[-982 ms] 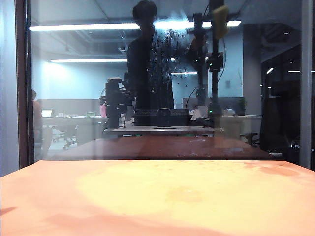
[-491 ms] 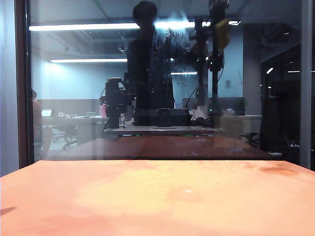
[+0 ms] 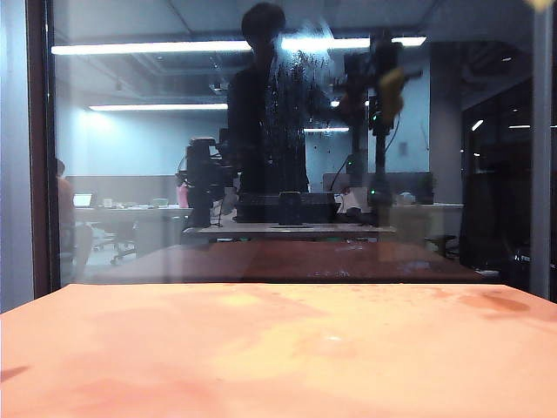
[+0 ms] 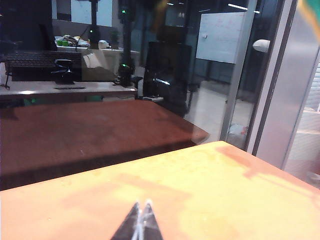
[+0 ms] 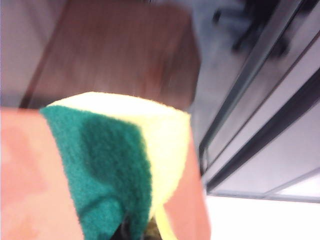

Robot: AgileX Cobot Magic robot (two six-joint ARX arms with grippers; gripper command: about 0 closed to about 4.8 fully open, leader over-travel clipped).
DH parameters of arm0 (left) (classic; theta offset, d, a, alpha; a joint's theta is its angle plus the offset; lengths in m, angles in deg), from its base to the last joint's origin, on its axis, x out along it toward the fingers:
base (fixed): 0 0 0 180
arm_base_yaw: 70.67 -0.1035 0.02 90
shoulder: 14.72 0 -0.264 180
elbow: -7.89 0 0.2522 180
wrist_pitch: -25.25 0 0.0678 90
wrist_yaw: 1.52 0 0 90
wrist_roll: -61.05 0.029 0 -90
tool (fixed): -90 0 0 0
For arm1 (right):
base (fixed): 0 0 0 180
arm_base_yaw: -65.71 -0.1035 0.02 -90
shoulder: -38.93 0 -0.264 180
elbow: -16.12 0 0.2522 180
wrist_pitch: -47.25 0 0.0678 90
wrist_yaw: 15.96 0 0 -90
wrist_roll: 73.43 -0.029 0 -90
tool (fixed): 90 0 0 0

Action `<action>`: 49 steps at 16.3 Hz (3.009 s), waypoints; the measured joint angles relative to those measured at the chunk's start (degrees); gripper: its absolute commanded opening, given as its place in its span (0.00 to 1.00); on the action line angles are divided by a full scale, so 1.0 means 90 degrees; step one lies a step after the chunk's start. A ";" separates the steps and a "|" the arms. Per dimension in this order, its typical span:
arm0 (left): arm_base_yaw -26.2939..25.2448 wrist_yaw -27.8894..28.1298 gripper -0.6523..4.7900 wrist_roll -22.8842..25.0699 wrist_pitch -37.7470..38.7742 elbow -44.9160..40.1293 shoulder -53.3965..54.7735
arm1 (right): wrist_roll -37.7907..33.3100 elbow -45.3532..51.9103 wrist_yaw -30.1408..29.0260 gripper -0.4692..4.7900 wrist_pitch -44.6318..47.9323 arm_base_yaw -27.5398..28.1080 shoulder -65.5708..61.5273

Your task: Pick up the sponge from the table, wipe the water off the glass, and finally place the sponge back on the table.

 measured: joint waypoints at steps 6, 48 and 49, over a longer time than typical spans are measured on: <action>-0.0002 -0.0002 0.11 0.0000 0.0000 0.0000 0.0000 | -0.0517 0.2555 -0.0588 0.07 0.1982 -0.0005 0.0913; -0.0002 -0.0002 0.11 0.0000 -0.0002 0.0000 0.0002 | -0.3298 0.6290 -0.2222 0.07 0.8791 -0.2375 -0.2744; 0.0000 -0.0002 0.11 -0.0002 -0.0002 0.0000 0.0002 | -0.3218 0.6292 -0.1897 0.07 0.8663 -0.2375 -0.2635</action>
